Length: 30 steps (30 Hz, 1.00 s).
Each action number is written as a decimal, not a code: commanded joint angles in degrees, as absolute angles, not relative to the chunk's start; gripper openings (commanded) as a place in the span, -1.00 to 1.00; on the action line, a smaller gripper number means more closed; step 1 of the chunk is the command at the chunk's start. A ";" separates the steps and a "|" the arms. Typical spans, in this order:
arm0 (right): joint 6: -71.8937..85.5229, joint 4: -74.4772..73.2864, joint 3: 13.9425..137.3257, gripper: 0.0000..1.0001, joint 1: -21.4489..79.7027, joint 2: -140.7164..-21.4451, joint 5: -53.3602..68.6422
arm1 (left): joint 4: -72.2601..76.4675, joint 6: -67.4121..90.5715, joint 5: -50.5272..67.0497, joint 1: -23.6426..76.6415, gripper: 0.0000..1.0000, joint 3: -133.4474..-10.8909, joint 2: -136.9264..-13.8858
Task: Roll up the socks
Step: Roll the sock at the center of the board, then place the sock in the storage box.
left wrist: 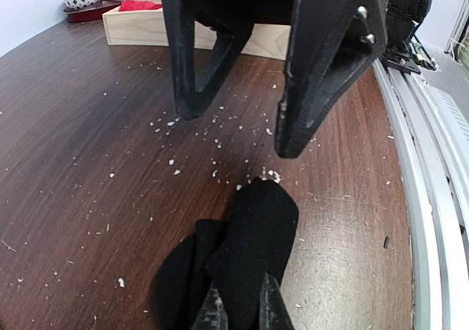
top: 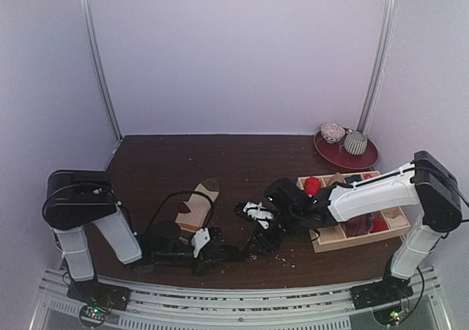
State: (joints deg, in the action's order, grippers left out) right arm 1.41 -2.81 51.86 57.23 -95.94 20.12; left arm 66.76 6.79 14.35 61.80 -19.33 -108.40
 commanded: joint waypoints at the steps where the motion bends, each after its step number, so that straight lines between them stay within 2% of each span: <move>1: -0.28 1.09 51.87 0.32 57.05 -98.58 27.18 | 63.03 7.45 16.14 61.31 -1.00 -19.71 -110.34; 17: -1.18 4.75 53.55 0.29 58.21 -106.54 32.45 | 62.41 7.39 17.07 60.73 -1.00 -20.08 -110.70; 23: -0.09 6.50 54.07 0.02 59.52 -109.10 34.44 | 62.34 7.38 17.48 60.49 -1.00 -20.35 -111.16; 30: 0.18 5.23 54.44 -0.56 59.86 -110.21 32.38 | 62.37 7.31 17.74 60.23 -1.00 -20.31 -111.18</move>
